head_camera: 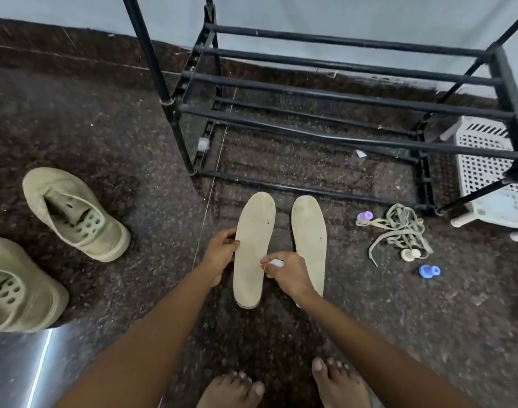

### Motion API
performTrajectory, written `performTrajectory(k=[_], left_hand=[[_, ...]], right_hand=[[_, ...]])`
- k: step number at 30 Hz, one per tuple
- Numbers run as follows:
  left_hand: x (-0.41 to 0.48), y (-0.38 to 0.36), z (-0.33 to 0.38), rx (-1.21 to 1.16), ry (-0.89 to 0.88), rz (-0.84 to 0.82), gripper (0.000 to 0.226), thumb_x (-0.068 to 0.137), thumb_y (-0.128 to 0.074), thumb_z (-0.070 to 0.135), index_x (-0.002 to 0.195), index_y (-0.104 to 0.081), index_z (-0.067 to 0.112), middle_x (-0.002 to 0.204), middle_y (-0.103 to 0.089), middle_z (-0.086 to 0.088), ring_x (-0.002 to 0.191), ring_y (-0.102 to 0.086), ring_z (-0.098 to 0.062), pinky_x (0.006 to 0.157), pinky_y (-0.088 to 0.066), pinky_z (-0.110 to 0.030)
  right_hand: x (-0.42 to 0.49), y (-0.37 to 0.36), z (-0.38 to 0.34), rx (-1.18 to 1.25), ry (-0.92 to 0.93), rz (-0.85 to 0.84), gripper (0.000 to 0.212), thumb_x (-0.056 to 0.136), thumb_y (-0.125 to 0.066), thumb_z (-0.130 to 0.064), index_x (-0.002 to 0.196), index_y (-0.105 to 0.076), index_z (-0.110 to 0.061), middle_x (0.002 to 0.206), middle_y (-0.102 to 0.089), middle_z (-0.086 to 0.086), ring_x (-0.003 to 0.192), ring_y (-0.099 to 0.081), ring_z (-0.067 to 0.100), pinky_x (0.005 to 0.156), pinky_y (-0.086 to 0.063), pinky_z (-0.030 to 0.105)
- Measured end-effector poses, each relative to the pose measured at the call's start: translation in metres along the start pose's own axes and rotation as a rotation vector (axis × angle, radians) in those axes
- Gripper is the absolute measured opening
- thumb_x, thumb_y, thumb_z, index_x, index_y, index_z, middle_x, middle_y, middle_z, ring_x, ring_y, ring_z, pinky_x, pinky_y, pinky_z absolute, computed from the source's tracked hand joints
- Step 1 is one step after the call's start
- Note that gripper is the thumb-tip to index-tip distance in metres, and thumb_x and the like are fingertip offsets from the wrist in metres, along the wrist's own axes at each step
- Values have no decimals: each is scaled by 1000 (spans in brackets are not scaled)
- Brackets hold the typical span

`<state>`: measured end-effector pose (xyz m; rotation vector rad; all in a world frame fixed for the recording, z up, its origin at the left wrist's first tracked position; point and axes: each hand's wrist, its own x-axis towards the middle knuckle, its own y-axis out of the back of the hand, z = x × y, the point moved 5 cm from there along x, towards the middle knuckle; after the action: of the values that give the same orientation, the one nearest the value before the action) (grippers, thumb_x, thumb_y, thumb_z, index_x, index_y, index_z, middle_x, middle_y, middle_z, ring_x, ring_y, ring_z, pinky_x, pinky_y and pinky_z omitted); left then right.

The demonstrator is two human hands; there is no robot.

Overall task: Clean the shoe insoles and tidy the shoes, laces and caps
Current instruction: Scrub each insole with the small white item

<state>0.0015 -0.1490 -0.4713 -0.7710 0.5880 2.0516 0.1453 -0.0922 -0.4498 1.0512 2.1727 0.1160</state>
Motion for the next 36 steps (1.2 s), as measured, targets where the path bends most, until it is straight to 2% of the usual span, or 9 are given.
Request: performTrajectory(k=[6, 11, 15, 19, 24, 27, 29, 33, 36], left_hand=[[13, -1, -2, 48, -34, 122, 31, 93, -48, 1, 123, -55, 4, 104, -60, -16, 96, -57, -26, 89, -49, -39], [14, 2, -2, 208, -83, 225, 27, 94, -47, 5, 118, -60, 6, 111, -64, -12, 97, -57, -23, 75, -41, -27], [14, 6, -5, 226, -88, 260, 25, 92, -48, 4, 115, -61, 5, 113, -64, -14, 101, -58, -26, 84, -46, -34], [10, 6, -2, 251, -118, 290, 28, 92, -49, 2, 119, -56, 1, 106, -61, -15, 101, -57, -26, 81, -42, -28], [6, 5, 16, 292, -219, 365, 19, 86, -52, -2, 103, -60, 2, 94, -56, -12, 91, -57, -27, 87, -48, -40], [0, -13, 32, 281, -288, 305, 20, 90, -47, -2, 102, -62, 3, 97, -56, -6, 86, -54, -18, 78, -45, -23], [-1, -32, 38, 250, -281, 204, 20, 91, -46, -1, 99, -63, 6, 91, -57, -2, 83, -54, -16, 68, -43, -17], [1, -72, 34, 141, -109, 14, 16, 90, -51, 0, 102, -60, 3, 77, -56, -2, 80, -55, -19, 89, -51, -36], [2, -90, 28, 166, -10, -64, 19, 90, -55, 6, 109, -57, 6, 86, -58, -6, 85, -56, -22, 89, -50, -37]], right_hand=[[15, -3, 4, -35, 17, 4, 10, 84, -60, -3, 87, -69, -1, 82, -65, 9, 58, -56, 7, 55, -43, 7], [21, -4, 5, -36, 11, 3, 10, 84, -60, -5, 88, -69, -2, 92, -68, 13, 71, -61, 18, 68, -50, 19], [21, -6, 4, -33, 30, -15, 11, 84, -60, -4, 90, -68, 0, 96, -68, 14, 83, -65, 27, 78, -53, 31], [19, -3, 3, -63, 47, -20, 10, 83, -60, -4, 87, -68, -2, 89, -68, 16, 78, -64, 25, 80, -53, 36], [14, 26, 0, 11, 47, 78, 11, 81, -60, 1, 76, -67, -7, 76, -64, 5, 73, -61, 20, 77, -54, 32], [18, 60, 1, 33, 43, 220, 5, 78, -67, -4, 79, -69, -8, 81, -65, 3, 78, -59, 15, 70, -47, 20], [24, 81, 8, 78, 1, 314, 7, 76, -71, -6, 80, -69, -11, 86, -65, 6, 80, -59, 17, 70, -47, 26], [32, 110, 21, 114, -58, 439, 14, 74, -72, -6, 88, -69, -6, 91, -67, 13, 77, -59, 20, 69, -48, 26], [36, 119, 29, 100, -70, 476, 21, 74, -72, -9, 94, -68, -1, 89, -67, 13, 76, -58, 20, 67, -43, 22]])
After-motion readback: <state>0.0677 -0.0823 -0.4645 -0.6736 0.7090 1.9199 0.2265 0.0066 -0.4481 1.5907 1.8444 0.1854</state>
